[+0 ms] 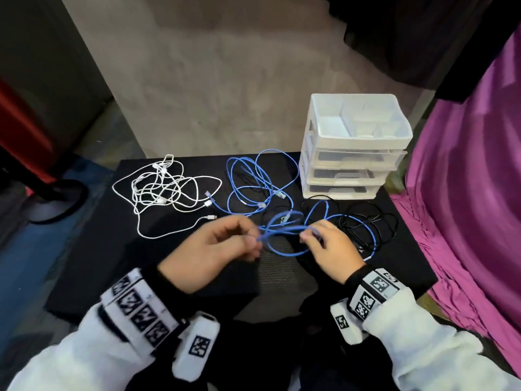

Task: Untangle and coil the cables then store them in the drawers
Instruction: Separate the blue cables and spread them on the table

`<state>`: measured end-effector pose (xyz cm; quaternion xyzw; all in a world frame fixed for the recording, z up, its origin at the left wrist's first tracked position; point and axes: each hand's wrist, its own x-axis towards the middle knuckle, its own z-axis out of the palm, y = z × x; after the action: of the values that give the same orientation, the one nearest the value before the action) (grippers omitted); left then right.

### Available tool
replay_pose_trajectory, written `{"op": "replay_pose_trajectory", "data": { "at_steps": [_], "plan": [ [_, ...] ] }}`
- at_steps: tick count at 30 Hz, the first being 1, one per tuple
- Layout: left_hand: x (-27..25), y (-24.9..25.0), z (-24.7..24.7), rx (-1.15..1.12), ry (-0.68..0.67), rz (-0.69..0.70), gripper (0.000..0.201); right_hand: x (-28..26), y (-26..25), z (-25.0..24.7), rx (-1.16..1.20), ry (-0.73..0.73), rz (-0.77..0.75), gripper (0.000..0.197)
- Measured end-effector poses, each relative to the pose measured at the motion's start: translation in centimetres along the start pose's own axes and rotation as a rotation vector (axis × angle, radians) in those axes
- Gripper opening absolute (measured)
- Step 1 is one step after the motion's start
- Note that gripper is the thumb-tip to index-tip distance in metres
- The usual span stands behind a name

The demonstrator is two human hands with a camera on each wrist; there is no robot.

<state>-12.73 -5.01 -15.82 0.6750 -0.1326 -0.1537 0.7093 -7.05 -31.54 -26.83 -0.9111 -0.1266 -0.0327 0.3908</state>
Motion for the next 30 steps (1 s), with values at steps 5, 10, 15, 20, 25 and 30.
{"op": "replay_pose_trajectory", "data": {
  "at_steps": [5,10,15,20,25,30],
  "plan": [
    [-2.9,-1.9,-5.2,0.326,0.222,-0.174,0.032,0.2,-3.5,-2.1,0.176,-0.076,0.018,0.028],
    [-4.0,-2.9,-1.3,0.505,0.318,0.052,0.032,-1.1,-8.2,-1.8,-0.023,-0.274,-0.146,0.030],
    [-2.0,-3.1,2.1,0.704,0.163,0.191,0.026,-2.0,-10.9,-1.7,-0.051,-0.344,-0.282,0.026],
    [-2.1,-2.1,-0.3,0.658,0.178,0.244,0.025,-2.0,-9.3,-3.2,0.032,-0.312,-0.198,0.044],
    [-4.0,-0.7,-7.5,0.590,0.637,0.191,0.029,-1.1,-4.6,-5.0,-0.024,-0.173,-0.116,0.039],
    [-7.4,-2.7,-11.8,0.695,0.867,-0.019,0.015,-1.1,-4.4,-6.0,0.128,-0.039,-0.023,0.041]
  ]
}}
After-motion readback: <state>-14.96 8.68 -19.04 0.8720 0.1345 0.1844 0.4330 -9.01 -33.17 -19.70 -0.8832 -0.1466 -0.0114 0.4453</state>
